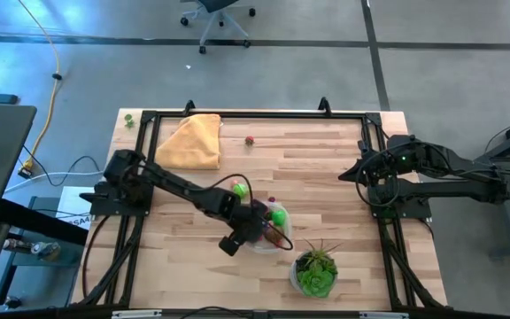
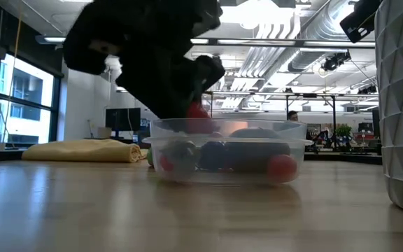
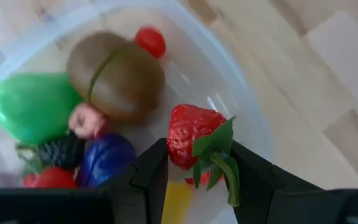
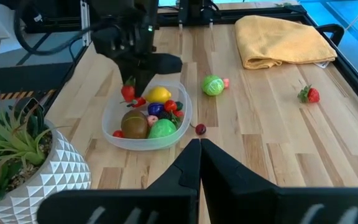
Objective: Pick and placing Produce into tupperware
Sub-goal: Put the red strawberry into the transparent bin
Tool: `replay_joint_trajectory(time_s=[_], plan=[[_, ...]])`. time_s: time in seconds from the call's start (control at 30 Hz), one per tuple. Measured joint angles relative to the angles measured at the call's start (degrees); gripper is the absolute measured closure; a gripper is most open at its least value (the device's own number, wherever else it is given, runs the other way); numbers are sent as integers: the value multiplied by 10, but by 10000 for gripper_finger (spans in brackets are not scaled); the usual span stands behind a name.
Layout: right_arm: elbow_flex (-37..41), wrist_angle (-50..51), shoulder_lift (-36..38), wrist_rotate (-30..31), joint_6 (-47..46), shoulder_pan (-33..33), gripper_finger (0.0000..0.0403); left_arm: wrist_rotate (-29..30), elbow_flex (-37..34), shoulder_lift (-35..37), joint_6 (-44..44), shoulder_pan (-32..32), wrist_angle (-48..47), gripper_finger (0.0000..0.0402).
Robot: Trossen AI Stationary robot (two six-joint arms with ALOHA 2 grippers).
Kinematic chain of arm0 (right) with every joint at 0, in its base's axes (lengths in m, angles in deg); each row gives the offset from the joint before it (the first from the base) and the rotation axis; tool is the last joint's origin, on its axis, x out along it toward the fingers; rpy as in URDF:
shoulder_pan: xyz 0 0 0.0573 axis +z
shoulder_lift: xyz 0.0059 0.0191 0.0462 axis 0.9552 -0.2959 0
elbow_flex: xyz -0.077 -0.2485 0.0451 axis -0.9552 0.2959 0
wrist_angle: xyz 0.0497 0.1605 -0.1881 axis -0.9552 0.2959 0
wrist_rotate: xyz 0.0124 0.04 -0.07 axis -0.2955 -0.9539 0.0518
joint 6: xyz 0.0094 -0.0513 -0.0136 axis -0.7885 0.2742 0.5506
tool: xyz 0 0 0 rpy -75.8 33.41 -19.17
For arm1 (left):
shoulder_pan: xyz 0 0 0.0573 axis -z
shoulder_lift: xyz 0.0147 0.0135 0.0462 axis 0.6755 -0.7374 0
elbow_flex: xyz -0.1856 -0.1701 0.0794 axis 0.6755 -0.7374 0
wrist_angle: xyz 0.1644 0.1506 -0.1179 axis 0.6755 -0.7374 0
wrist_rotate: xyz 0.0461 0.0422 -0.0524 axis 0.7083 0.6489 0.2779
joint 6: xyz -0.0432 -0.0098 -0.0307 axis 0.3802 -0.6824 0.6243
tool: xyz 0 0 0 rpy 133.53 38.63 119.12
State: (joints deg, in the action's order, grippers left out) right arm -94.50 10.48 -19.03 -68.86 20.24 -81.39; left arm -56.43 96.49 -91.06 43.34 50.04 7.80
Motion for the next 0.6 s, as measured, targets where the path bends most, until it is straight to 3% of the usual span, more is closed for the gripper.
replay_joint_trajectory(time_s=[0.6], plan=[[0, 0, 0, 0, 0, 0, 402, 5, 0, -11, 14, -1, 2, 273]])
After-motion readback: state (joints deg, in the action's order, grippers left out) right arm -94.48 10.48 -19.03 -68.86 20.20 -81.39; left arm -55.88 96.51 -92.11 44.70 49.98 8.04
